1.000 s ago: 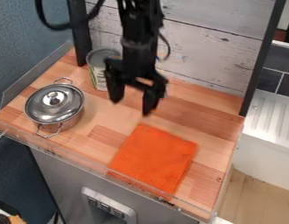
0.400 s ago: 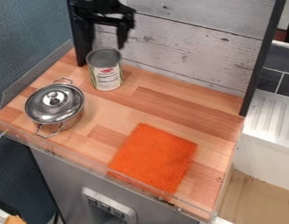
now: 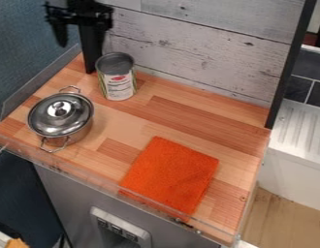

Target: Push the can to the upper right side of the table

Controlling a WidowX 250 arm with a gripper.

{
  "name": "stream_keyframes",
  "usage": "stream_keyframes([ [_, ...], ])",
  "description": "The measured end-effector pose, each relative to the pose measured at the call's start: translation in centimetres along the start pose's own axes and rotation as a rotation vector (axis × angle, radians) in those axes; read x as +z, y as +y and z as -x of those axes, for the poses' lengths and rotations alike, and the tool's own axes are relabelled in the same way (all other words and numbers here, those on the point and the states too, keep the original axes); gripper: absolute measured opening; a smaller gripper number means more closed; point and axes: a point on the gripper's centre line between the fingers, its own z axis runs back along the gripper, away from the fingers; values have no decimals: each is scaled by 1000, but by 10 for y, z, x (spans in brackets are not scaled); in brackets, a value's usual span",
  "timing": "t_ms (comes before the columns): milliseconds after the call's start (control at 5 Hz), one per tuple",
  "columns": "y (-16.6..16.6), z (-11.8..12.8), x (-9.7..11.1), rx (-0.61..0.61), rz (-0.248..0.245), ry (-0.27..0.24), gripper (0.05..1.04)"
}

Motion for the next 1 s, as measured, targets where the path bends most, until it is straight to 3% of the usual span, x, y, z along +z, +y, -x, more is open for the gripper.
stream_keyframes([
  [200,22,8,-13,52,-44,19,1001],
  [600,17,9,-31,120,-71,-43,1001],
  [1000,-30,16,-42,91,-25,-89,1000],
])
